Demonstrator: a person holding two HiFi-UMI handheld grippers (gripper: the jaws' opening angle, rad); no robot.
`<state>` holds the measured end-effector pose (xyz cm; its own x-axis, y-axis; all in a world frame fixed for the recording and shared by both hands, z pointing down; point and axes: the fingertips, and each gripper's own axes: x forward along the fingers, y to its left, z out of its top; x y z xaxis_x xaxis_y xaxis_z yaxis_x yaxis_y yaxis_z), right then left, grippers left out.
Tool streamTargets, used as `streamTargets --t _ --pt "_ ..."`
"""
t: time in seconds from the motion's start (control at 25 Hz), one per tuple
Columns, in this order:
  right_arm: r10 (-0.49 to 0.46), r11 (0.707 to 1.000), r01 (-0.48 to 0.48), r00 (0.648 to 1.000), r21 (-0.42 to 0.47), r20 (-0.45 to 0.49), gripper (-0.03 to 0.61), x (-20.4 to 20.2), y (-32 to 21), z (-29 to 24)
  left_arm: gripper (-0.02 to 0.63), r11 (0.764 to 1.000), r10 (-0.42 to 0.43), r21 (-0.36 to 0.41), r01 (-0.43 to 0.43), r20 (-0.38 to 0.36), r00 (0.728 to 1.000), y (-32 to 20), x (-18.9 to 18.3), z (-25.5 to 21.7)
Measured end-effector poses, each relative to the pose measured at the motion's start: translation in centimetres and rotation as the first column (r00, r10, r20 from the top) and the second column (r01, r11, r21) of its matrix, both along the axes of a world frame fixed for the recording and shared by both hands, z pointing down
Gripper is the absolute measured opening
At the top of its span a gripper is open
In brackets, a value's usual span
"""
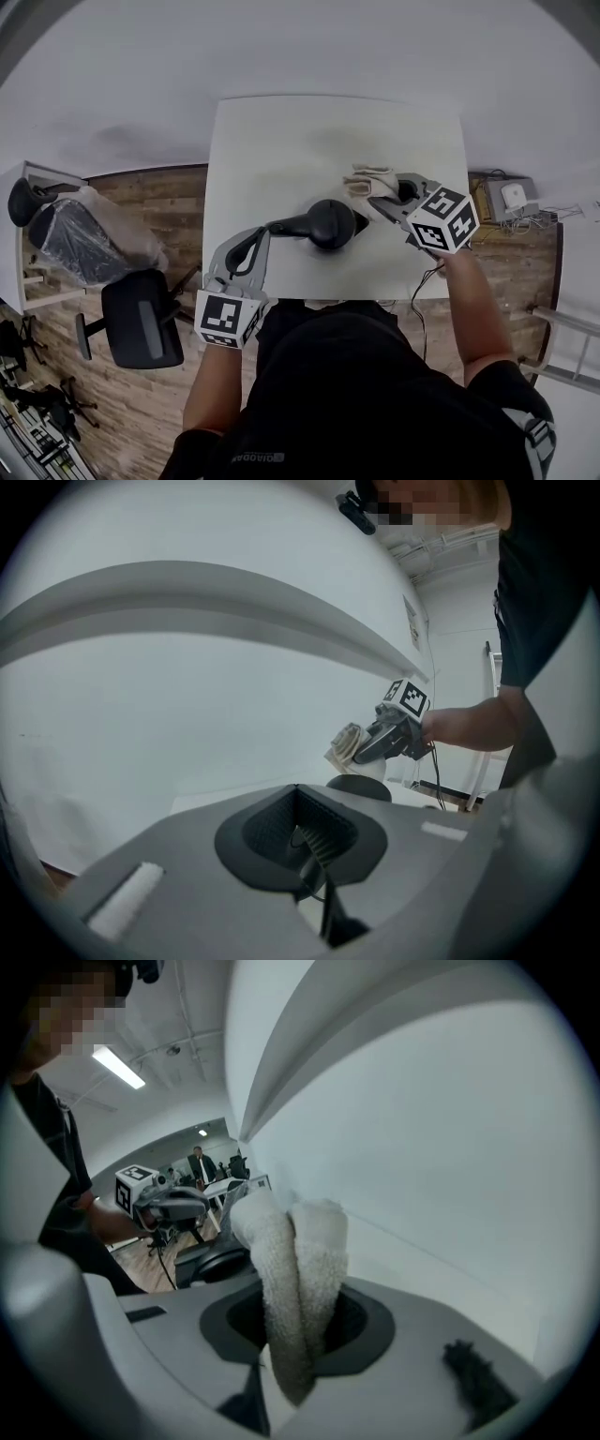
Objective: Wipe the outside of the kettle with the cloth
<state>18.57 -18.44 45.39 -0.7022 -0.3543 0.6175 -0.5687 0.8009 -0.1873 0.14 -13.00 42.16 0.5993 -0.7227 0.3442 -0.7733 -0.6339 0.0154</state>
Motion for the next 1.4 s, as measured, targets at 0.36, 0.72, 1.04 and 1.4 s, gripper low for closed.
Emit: streamTargets --t 0.36,0.72,1.04,1.4 --pt "-0.132 0.991 0.124 0.976 -0.054 -0.175 0.094 -2.2 -1.3 2.4 0.006 1.000 0.009 -0.017 -0.009 -0.011 1.000 -2.8 -2.0 1.5" --pt "-0.191 0.978 0.164 0.954 -0.132 -0.229 0.094 -4.0 -3.3 4.9 0.006 0.997 0.056 -0.045 -0.057 -0.011 0.998 -4.4 -2.6 3.7" --pt "-0.238 0.957 0.175 0.930 -0.232 -0.281 0.094 -4.8 -4.8 9.6 0.006 0.992 0.088 -0.084 -0.089 -0.009 0.996 -4.8 -2.9 5.5" --pt "-0.287 0.929 0.182 0.904 -0.323 -0.317 0.094 -5.7 -5.5 14.7 0.006 0.989 0.095 -0.116 -0.096 -0.013 0.995 -4.9 -4.0 7.1"
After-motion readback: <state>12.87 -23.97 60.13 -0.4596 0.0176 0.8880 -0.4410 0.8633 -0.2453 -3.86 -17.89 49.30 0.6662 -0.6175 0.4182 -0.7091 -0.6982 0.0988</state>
